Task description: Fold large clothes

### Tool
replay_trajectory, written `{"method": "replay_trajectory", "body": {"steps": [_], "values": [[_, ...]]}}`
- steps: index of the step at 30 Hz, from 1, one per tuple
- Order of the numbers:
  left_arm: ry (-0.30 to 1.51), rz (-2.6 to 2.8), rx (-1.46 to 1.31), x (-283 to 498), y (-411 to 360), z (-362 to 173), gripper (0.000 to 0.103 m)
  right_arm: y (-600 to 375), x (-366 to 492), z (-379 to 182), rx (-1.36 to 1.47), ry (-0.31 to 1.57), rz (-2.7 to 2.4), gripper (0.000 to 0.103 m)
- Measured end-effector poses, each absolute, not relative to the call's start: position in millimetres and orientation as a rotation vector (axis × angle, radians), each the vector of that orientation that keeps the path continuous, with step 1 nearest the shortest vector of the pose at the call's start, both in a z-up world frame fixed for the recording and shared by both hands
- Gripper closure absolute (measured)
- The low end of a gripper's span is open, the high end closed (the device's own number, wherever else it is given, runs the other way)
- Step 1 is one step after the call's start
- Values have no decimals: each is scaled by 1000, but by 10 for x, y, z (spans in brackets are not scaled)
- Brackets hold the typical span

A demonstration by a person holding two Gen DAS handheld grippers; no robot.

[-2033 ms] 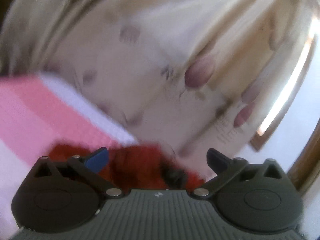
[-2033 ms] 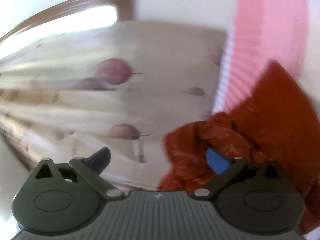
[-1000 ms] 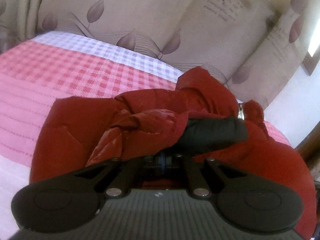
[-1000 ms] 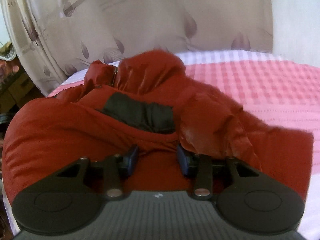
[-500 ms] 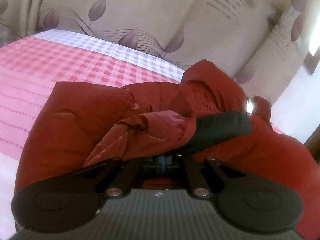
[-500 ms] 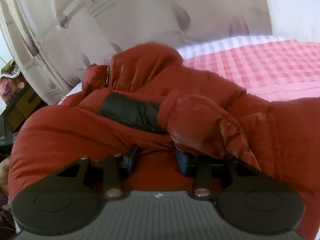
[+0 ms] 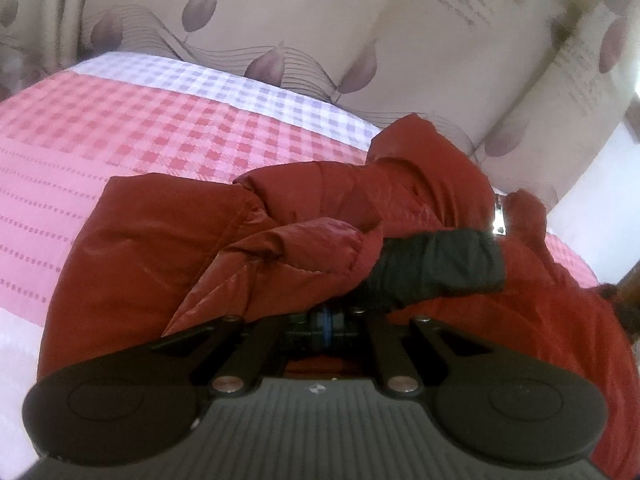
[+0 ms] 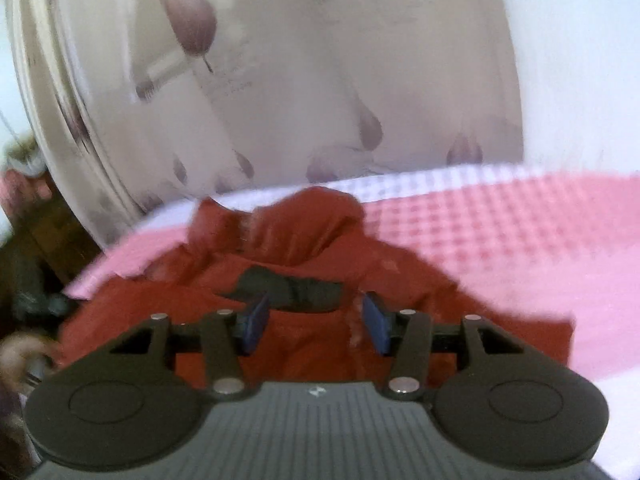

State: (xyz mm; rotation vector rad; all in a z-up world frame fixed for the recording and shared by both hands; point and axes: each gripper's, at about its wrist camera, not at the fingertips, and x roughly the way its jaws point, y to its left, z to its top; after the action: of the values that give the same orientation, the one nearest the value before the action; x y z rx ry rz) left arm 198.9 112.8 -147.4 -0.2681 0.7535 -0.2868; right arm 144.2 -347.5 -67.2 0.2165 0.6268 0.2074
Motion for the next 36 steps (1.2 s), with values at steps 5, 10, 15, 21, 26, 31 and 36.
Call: {"method": "replay_trajectory", "body": {"steps": [5, 10, 15, 21, 26, 31, 36], "values": [[734, -302, -278, 1966, 1144, -1507, 91, -3303, 1832, -1028, -7, 784, 95, 63], [738, -307, -335, 1984, 1203, -1573, 91, -3297, 1809, -1264, -10, 789, 103, 63], [698, -302, -329, 1939, 1201, -1631, 91, -3369, 1729, -1350, 27, 743, 113, 63], [659, -317, -349, 1851, 1259, -1554, 91, -3342, 1671, -1358, 34, 706, 105, 61], [514, -370, -434, 1509, 1427, -1126, 88, -3507, 1606, -1134, 156, 709, 130, 48], [439, -568, -301, 1145, 953, -688, 88, -3453, 1172, -576, 227, 435, 158, 43], [540, -628, -183, 1159, 233, -858, 88, -2758, 1206, -434, 177, 462, 393, 45]]}}
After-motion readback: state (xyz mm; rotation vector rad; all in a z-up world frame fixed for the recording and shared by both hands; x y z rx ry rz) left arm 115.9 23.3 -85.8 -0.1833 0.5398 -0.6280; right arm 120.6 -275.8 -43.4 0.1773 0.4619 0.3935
